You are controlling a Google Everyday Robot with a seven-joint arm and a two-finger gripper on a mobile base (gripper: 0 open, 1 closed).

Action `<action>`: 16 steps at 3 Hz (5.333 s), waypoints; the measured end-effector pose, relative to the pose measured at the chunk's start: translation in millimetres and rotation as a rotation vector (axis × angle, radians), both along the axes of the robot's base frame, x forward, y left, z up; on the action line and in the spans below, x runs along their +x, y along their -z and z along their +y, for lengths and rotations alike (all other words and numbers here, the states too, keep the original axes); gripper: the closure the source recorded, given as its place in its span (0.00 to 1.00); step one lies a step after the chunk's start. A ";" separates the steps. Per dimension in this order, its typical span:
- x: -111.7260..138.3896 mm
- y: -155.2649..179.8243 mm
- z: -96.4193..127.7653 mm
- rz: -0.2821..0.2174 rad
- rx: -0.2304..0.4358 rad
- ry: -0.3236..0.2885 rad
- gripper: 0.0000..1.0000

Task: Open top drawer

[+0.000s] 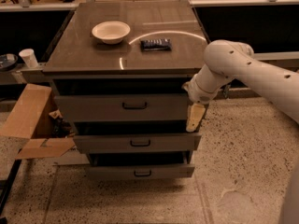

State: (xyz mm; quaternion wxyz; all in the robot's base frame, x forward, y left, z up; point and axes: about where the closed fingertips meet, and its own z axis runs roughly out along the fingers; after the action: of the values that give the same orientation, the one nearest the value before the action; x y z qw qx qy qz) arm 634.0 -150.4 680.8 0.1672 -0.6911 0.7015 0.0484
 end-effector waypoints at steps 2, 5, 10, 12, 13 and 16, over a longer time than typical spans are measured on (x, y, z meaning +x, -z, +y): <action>39.7 23.0 5.1 -0.018 -0.005 0.003 0.00; 18.9 25.8 26.1 0.004 -0.027 -0.067 0.65; 29.3 14.7 26.5 0.007 -0.021 -0.075 1.00; 35.3 11.7 26.6 0.010 -0.020 -0.077 1.00; 38.2 10.6 26.6 0.010 -0.019 -0.077 1.00; 38.4 8.5 26.8 0.015 -0.015 -0.083 0.27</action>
Offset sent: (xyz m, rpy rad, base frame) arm 0.0607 0.0107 -0.0320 -0.0201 -0.0232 0.0050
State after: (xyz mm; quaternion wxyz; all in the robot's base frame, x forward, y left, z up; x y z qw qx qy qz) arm 672.4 -123.6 672.3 0.1545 -0.7203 0.6740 0.0555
